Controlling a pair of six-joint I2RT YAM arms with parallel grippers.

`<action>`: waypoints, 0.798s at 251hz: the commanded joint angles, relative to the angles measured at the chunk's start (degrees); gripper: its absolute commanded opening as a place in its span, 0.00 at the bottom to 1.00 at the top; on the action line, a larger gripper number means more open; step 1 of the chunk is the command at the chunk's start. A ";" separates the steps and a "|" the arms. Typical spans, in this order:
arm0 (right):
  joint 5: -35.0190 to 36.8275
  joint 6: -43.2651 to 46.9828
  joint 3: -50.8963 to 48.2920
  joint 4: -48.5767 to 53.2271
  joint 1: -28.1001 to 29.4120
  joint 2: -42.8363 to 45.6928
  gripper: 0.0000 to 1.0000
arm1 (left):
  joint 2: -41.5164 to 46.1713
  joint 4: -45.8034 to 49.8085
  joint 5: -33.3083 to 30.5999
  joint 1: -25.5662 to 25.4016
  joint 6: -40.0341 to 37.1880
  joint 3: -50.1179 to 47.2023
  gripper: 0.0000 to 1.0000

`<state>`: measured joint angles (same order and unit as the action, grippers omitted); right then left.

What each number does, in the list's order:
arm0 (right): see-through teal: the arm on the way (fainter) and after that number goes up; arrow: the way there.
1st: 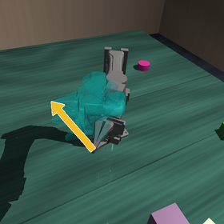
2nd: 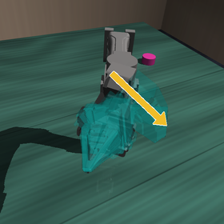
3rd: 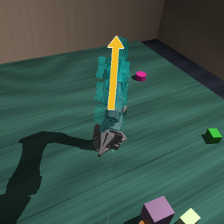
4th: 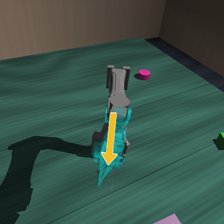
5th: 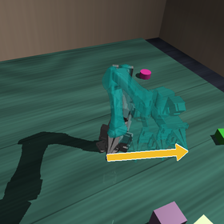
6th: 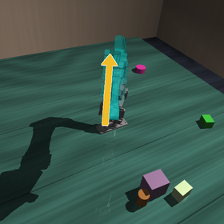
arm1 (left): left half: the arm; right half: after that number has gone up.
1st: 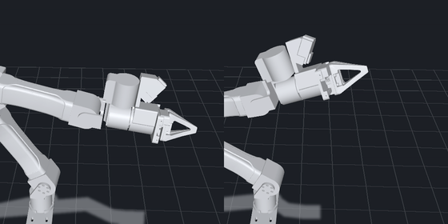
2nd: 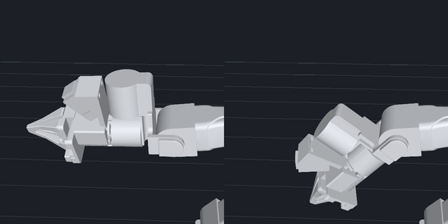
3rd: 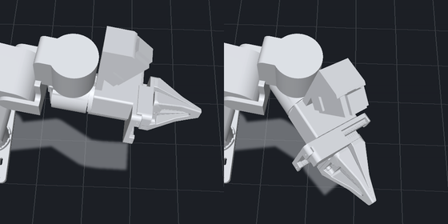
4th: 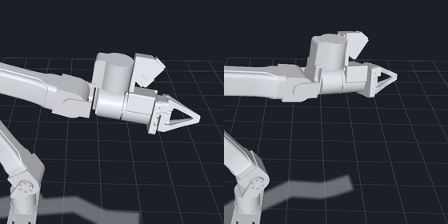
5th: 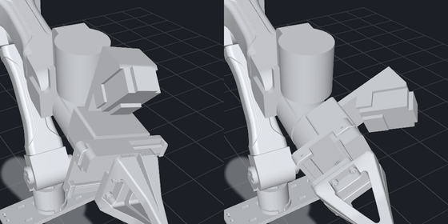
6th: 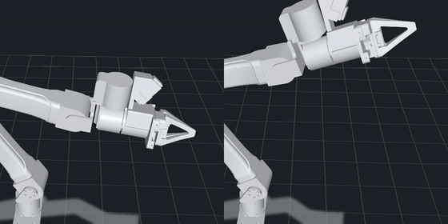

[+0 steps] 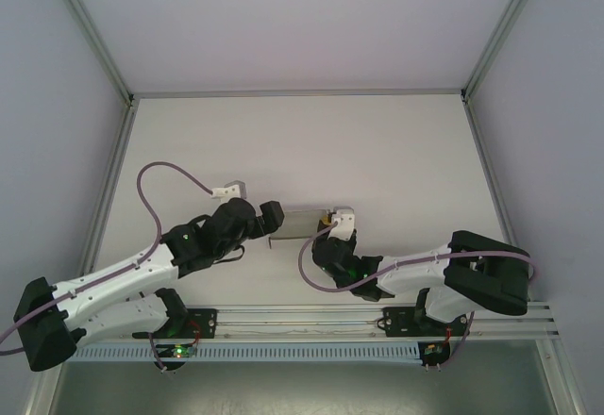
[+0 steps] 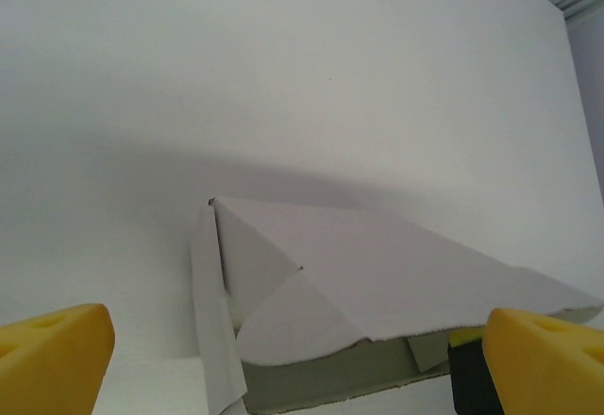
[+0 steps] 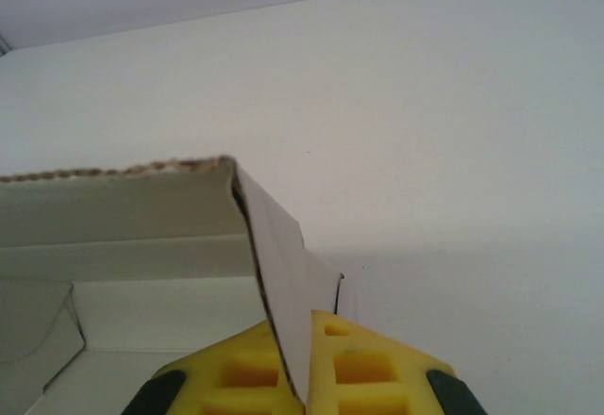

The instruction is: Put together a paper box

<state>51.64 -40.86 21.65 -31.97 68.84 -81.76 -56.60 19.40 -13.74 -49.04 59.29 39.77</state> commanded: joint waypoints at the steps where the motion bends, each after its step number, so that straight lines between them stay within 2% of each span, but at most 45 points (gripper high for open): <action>1: -0.93 0.38 -0.20 5.13 1.12 0.74 0.08 | -0.33 3.30 -0.09 1.98 1.46 3.16 1.00; 17: -0.66 0.54 -0.38 5.07 1.38 1.26 0.08 | -1.35 2.75 0.52 4.18 2.14 2.92 1.00; 50: -0.66 0.53 -0.34 5.56 1.80 1.43 0.09 | -5.25 -2.57 9.10 9.56 3.82 -0.48 1.00; 76: -1.05 0.43 -0.31 5.77 2.09 1.34 0.11 | -8.38 -9.66 11.40 9.84 4.57 -4.03 1.00; 132: -1.35 -0.13 1.78 10.87 3.79 1.50 0.15 | -13.43 -14.21 14.67 9.81 4.76 -5.99 1.00; 200: -2.48 -6.36 1.70 19.35 6.39 3.15 0.24 | -16.50 -21.08 15.52 9.81 4.58 -11.11 0.74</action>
<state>49.50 -43.33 22.76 -18.35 73.91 -80.44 -71.64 2.85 1.39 -39.62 63.75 31.27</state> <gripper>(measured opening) 0.227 0.780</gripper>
